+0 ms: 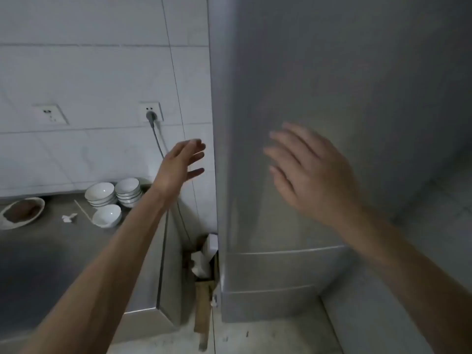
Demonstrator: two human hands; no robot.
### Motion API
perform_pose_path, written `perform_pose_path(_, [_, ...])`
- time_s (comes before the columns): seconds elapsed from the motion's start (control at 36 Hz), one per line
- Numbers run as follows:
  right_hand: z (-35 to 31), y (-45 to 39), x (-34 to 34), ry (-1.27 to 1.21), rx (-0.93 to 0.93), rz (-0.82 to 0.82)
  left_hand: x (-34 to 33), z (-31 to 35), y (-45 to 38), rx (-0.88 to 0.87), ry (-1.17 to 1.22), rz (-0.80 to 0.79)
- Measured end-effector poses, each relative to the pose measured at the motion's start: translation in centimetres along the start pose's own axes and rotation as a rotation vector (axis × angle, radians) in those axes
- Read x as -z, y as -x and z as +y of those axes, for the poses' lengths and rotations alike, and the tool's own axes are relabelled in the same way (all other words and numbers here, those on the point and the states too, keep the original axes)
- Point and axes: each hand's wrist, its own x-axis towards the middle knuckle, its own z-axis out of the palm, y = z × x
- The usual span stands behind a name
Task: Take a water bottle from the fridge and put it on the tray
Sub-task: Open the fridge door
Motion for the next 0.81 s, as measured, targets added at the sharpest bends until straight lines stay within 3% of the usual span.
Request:
perform_pose_path(0.17, [0.4,-10.4,-0.8,0.365,0.338,-0.147,-3.7,2.9,-1.9,-0.008,-0.010,-0.122])
perform_pose_path(0.28, [0.3,-14.1,-1.9,0.532,0.484,-0.242,-4.8,2.2,-2.0,-0.012,0.006,-0.092])
perform_pose_path(0.61, [-2.3,-16.1,-3.3,0.502,0.460,-0.220,-5.6,1.5,0.7,0.063,0.051,0.001])
perform_pose_path(0.72, [-3.0,-15.5,-2.5,0.570,0.455,-0.200,-5.3,0.5,2.6,0.049,0.070,-0.086])
perform_pose_path(0.81, [-3.7,-13.9,-1.7,0.563,0.464,-0.059,-5.1,-0.6,4.2,0.039,0.065,-0.166])
